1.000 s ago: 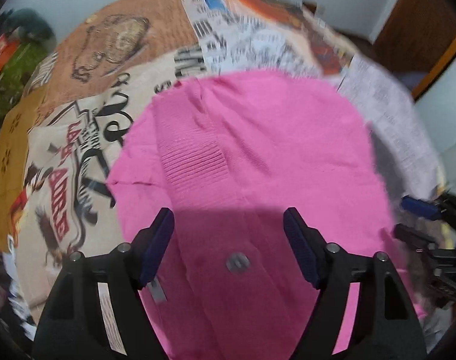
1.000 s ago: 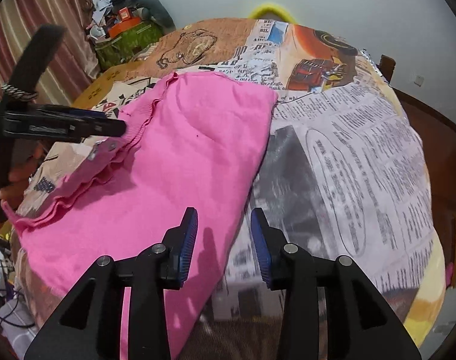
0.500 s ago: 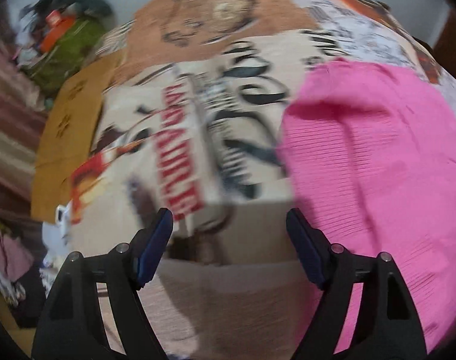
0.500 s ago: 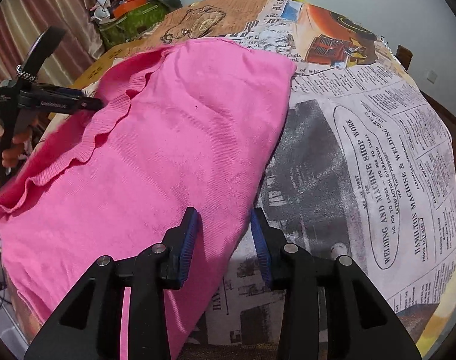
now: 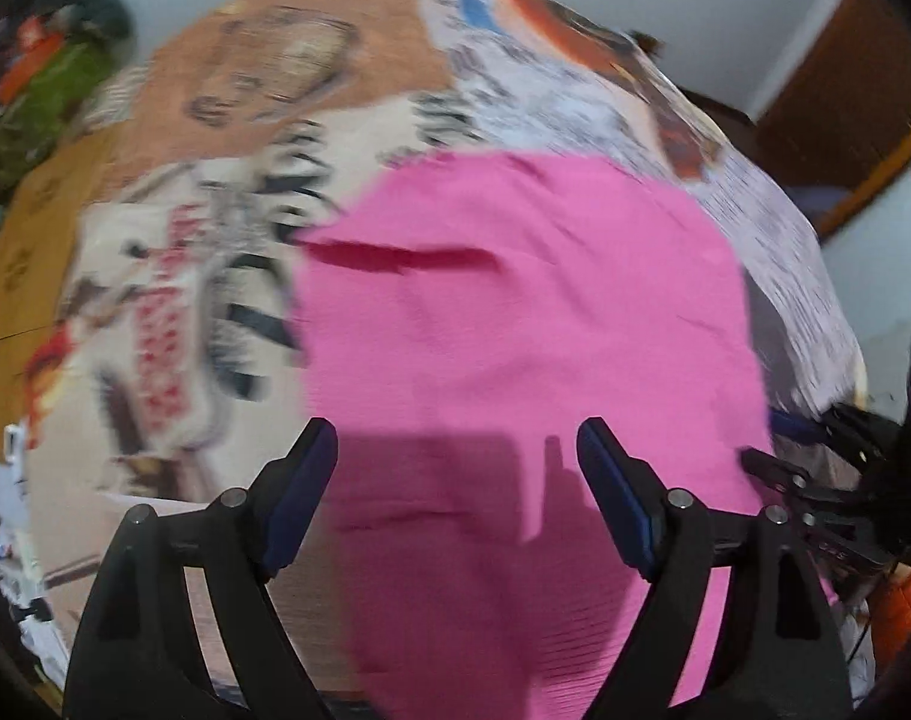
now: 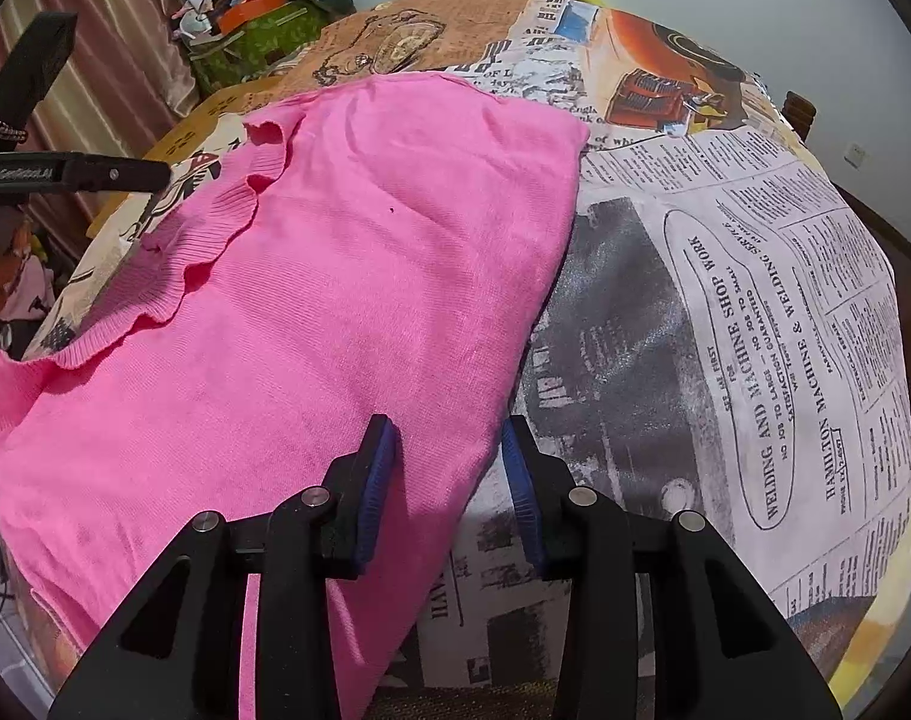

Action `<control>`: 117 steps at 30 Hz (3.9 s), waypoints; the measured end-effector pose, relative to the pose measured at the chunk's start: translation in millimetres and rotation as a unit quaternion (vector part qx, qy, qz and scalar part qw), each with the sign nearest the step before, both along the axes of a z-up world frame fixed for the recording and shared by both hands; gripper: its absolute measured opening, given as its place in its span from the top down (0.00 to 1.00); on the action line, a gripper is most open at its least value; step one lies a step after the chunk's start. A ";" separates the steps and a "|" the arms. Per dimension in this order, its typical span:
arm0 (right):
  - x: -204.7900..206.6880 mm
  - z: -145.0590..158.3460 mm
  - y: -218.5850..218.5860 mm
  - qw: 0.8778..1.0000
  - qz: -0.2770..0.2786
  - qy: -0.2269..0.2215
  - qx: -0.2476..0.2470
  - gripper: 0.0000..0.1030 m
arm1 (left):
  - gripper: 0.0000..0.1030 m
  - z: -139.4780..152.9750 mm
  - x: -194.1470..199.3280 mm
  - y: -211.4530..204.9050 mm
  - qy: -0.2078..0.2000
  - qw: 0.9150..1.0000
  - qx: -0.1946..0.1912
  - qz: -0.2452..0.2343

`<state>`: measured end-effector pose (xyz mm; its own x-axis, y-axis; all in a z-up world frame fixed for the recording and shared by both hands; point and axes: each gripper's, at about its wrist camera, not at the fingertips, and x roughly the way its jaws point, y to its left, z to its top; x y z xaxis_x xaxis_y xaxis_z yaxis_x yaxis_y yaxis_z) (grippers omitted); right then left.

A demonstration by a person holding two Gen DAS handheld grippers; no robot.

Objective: Fold small clothes

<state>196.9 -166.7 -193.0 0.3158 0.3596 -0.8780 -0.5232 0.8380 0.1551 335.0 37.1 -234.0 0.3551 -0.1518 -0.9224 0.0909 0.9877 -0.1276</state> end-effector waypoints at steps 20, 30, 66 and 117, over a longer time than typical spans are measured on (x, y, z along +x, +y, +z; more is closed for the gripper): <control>-3.6 -1.0 -1.8 1.000 -0.004 0.000 0.010 0.67 | 0.20 -16.3 -60.8 81.1 0.011 0.985 0.146 0.090; -11.2 6.5 -4.3 1.000 -0.014 0.002 0.002 0.67 | 0.20 7.1 -84.4 72.1 -0.022 0.991 0.096 0.091; -90.4 24.5 1.9 0.998 0.032 0.005 0.056 0.92 | 0.92 5.8 -142.9 7.2 -0.042 0.998 -0.032 0.017; 103.6 53.2 13.0 0.992 -0.057 -0.098 0.054 0.64 | 0.42 29.0 59.7 58.0 -0.107 0.989 0.043 0.091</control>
